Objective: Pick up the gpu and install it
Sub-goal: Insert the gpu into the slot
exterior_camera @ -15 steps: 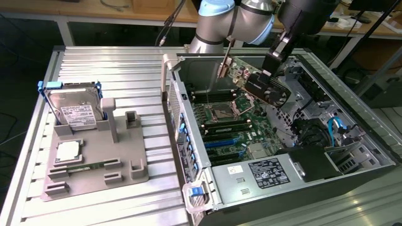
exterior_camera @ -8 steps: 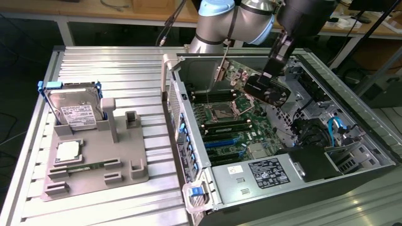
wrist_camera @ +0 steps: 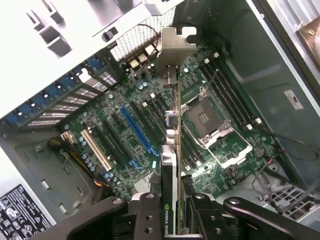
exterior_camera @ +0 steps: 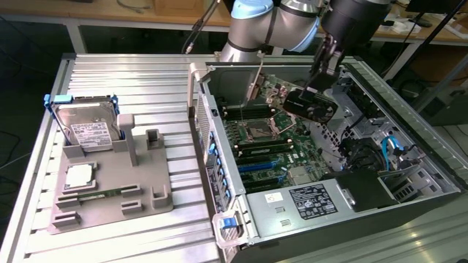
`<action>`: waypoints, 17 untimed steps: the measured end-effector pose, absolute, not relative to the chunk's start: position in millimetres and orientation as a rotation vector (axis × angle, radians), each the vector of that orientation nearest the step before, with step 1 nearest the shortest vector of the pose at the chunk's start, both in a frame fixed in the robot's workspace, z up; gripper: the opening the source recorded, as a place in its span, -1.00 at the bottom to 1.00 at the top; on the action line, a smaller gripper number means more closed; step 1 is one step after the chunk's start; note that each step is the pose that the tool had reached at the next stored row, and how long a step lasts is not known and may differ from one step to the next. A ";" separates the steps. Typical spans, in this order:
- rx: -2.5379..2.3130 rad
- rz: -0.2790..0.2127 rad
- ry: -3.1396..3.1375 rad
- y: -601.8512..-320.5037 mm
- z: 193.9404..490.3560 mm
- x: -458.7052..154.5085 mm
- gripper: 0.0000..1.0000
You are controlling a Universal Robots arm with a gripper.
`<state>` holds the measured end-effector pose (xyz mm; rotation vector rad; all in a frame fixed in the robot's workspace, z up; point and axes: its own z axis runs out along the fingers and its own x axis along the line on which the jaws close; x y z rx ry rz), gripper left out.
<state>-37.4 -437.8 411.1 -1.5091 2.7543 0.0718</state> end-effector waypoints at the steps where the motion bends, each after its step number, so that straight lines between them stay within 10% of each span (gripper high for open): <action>1: -1.537 0.072 2.739 -437.8 410.6 -37.4 -0.47; 17: -1.934 0.071 2.484 -437.8 403.8 -37.4 -0.47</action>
